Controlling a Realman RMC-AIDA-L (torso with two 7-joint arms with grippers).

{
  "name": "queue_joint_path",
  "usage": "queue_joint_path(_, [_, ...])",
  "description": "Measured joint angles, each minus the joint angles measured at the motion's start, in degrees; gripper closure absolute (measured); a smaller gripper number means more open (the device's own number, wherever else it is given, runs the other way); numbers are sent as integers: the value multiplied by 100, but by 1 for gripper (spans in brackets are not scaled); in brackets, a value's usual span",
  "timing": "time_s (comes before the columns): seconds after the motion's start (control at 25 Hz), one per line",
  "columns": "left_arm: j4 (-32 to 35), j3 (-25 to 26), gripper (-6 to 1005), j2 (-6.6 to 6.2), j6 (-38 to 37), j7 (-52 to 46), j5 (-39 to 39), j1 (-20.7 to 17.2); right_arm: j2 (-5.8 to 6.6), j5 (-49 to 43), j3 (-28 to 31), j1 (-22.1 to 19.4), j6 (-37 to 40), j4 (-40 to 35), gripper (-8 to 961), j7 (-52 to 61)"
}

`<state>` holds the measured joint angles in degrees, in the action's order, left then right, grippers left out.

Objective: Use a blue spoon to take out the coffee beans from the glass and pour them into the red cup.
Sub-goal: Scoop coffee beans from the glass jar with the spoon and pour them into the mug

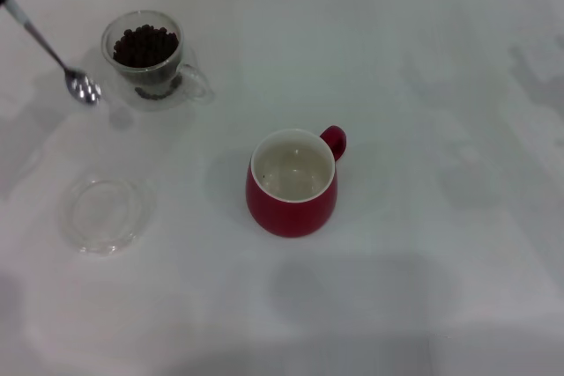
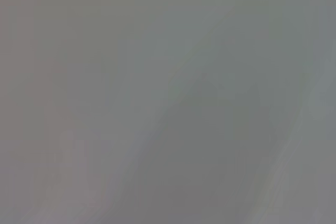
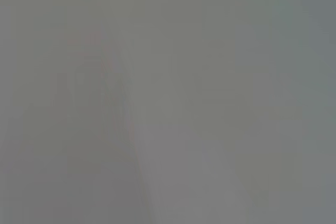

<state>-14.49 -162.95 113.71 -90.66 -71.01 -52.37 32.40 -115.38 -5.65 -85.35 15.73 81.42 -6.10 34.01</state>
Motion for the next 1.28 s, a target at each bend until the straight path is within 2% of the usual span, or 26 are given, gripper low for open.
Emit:
queue_joint_path(0.28, [-2, 0, 864, 17, 168, 471, -502, 425, -2, 18, 2, 0, -277, 4, 90, 0])
queue_joint_path(0.48, [72, 1, 864, 132, 950, 768, -754, 732, -2, 21, 36, 0, -366, 0, 90, 0])
queue_joint_path(0.64, [360, -7, 864, 151, 1564, 1139, -752, 891, -2, 21, 39, 0, -422, -19, 90, 0])
queue_joint_path(1.04, [556, -9, 863, 271, 2311, 1830, -528, 1124, -2, 166, 46, 0, -567, -10, 91, 0])
queue_joint_path(1.28, [753, -9, 864, 327, 2480, 2295, -516, 1133, -2, 170, 45, 0, -571, -20, 91, 0])
